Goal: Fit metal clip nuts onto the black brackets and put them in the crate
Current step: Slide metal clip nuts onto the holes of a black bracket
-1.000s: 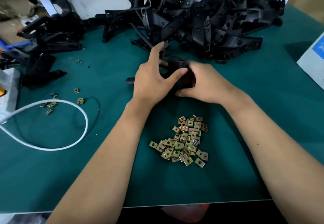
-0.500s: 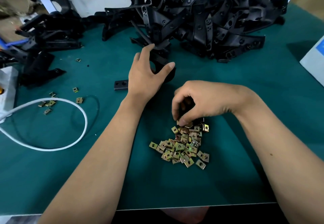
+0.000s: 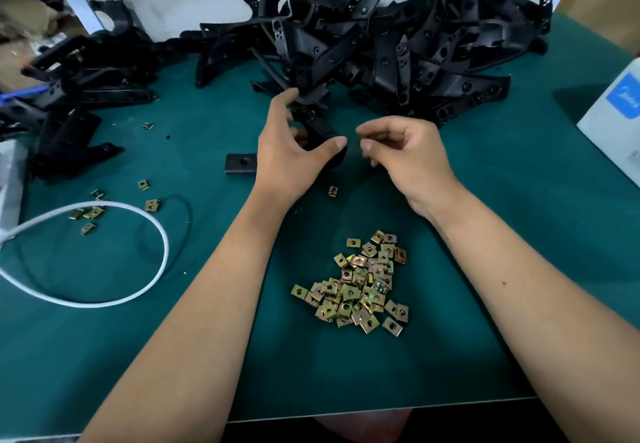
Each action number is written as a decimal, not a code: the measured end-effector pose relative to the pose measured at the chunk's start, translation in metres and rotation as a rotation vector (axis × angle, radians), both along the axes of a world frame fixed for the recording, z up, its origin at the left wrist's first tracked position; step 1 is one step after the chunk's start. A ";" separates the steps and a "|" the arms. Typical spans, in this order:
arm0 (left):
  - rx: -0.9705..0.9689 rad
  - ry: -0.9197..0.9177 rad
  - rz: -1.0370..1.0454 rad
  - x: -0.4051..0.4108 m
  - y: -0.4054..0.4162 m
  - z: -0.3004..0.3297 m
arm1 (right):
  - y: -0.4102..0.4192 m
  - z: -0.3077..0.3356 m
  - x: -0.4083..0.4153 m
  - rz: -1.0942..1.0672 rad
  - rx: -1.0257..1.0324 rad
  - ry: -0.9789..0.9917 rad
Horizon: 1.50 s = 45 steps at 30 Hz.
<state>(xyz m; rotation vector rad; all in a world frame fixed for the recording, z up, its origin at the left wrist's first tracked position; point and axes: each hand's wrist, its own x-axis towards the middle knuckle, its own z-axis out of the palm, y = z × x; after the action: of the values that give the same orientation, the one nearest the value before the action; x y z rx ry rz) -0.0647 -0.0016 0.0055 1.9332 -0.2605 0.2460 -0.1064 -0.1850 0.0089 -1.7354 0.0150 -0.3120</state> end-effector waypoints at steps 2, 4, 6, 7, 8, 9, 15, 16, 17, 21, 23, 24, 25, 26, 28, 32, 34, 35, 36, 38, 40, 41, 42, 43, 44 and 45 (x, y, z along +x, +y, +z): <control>-0.020 0.011 -0.078 -0.001 0.000 0.000 | -0.001 0.000 0.001 -0.014 0.096 0.005; -0.023 0.008 -0.135 -0.002 0.000 0.001 | 0.000 0.000 0.001 -0.006 0.134 0.013; -0.019 -0.001 -0.172 -0.004 -0.001 0.001 | 0.001 0.000 0.000 0.006 0.146 0.024; -0.022 -0.002 -0.188 -0.005 -0.001 0.001 | 0.002 0.000 0.000 0.014 0.153 0.030; -0.030 0.000 -0.202 -0.005 -0.001 0.001 | 0.001 0.000 -0.001 0.021 0.167 0.035; -0.039 0.003 -0.212 -0.005 -0.001 0.002 | 0.001 0.001 -0.001 0.028 0.189 0.038; -0.055 0.012 -0.239 -0.006 -0.001 0.003 | 0.000 0.003 -0.001 0.038 0.242 0.056; -0.053 0.008 -0.241 -0.007 -0.001 0.004 | 0.000 0.003 0.000 0.038 0.241 0.053; -0.050 0.003 -0.241 -0.007 -0.002 0.004 | 0.000 0.002 0.000 0.039 0.235 0.051; -0.041 0.001 -0.243 -0.007 -0.002 0.005 | 0.001 0.002 -0.001 0.062 0.207 0.049; -0.033 0.009 -0.241 -0.007 -0.001 0.005 | 0.001 0.002 -0.002 0.079 0.204 0.048; -0.030 0.011 -0.241 -0.007 -0.001 0.005 | 0.001 0.003 -0.002 0.082 0.203 0.049; -0.027 0.011 -0.241 -0.007 -0.002 0.005 | 0.001 0.003 -0.002 0.081 0.200 0.050; -0.025 0.011 -0.242 -0.008 -0.002 0.005 | 0.001 0.003 -0.002 0.078 0.196 0.051; -0.025 0.010 -0.244 -0.008 -0.002 0.006 | 0.001 0.003 -0.002 0.074 0.194 0.055; -0.025 0.006 -0.250 -0.008 -0.002 0.006 | -0.001 0.002 -0.002 0.084 0.207 0.077; -0.024 0.003 -0.250 -0.008 -0.002 0.006 | 0.000 0.002 -0.001 0.076 0.213 0.077; -0.023 0.003 -0.251 -0.008 -0.002 0.006 | 0.000 0.001 -0.001 0.063 0.207 0.072; -0.021 0.003 -0.250 -0.008 -0.002 0.006 | 0.000 0.001 0.000 0.046 0.190 0.066; -0.014 0.002 -0.246 -0.007 -0.002 0.006 | 0.001 0.000 0.001 0.019 0.142 0.055; -0.010 0.001 -0.239 -0.007 -0.001 0.005 | 0.001 -0.001 0.002 -0.012 0.084 0.054; -0.010 0.002 -0.228 -0.007 -0.001 0.005 | 0.001 -0.002 0.003 -0.037 0.043 0.050; -0.016 0.004 -0.210 -0.006 0.000 0.005 | 0.001 -0.003 0.003 -0.066 -0.007 0.040; -0.035 0.010 -0.183 -0.005 0.001 0.005 | 0.001 -0.004 0.004 -0.092 -0.062 0.029; -0.066 0.017 -0.145 -0.003 0.002 0.005 | 0.001 -0.005 0.004 -0.111 -0.122 0.018; -0.100 0.021 -0.097 -0.001 0.005 0.005 | 0.000 -0.005 0.004 -0.119 -0.187 0.012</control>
<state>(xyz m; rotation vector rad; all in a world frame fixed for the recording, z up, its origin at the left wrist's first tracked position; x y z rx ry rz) -0.0661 0.0030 0.0107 1.8184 -0.3219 0.1715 -0.1025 -0.1848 0.0041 -1.9262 0.1008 -0.4014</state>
